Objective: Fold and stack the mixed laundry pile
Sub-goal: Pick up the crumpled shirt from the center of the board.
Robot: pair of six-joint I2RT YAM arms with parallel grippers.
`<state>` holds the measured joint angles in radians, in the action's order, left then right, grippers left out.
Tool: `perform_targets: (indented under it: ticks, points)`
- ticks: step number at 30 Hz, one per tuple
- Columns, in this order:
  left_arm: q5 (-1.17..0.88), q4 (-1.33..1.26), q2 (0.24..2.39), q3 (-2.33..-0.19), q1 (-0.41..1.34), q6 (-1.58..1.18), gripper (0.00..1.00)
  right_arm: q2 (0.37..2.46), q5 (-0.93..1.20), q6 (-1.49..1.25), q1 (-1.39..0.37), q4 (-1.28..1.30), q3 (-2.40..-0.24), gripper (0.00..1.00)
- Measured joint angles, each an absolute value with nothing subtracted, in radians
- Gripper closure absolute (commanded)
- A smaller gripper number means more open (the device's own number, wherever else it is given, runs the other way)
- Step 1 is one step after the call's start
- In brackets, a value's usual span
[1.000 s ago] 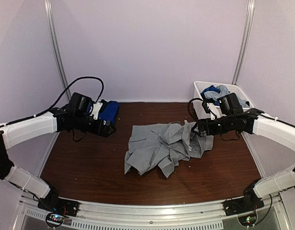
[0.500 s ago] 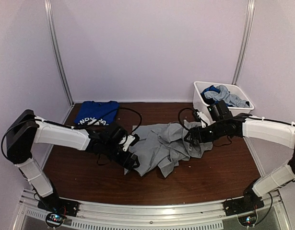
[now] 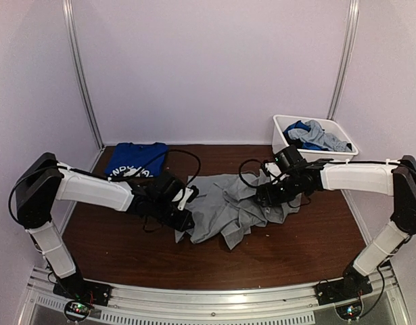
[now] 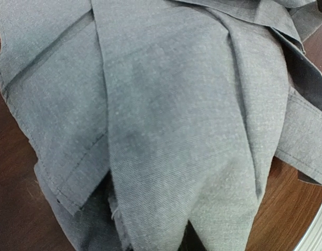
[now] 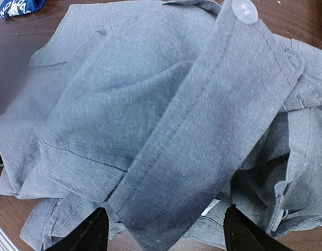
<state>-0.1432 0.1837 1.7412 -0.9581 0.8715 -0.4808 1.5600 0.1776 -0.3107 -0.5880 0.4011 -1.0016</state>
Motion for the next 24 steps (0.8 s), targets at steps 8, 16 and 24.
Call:
perform_targets:
  ticks: [8, 16, 24]
  points:
    - [-0.108, 0.225, 1.674, -0.963, 0.851, -0.478, 0.66, 1.608, 0.198, -0.307, -0.590, 0.373, -0.975, 0.80]
    - [-0.091, 0.232, 1.520, -0.925, 0.786, -0.480, 0.95, 1.538, 0.264, -0.300, -0.592, 0.383, -1.027, 1.00]
    - [-0.149, 0.199, 1.514, -0.866, 0.780, -0.484, 0.58, 1.380, 0.300, -0.299, -0.598, 0.427, -1.147, 1.00]
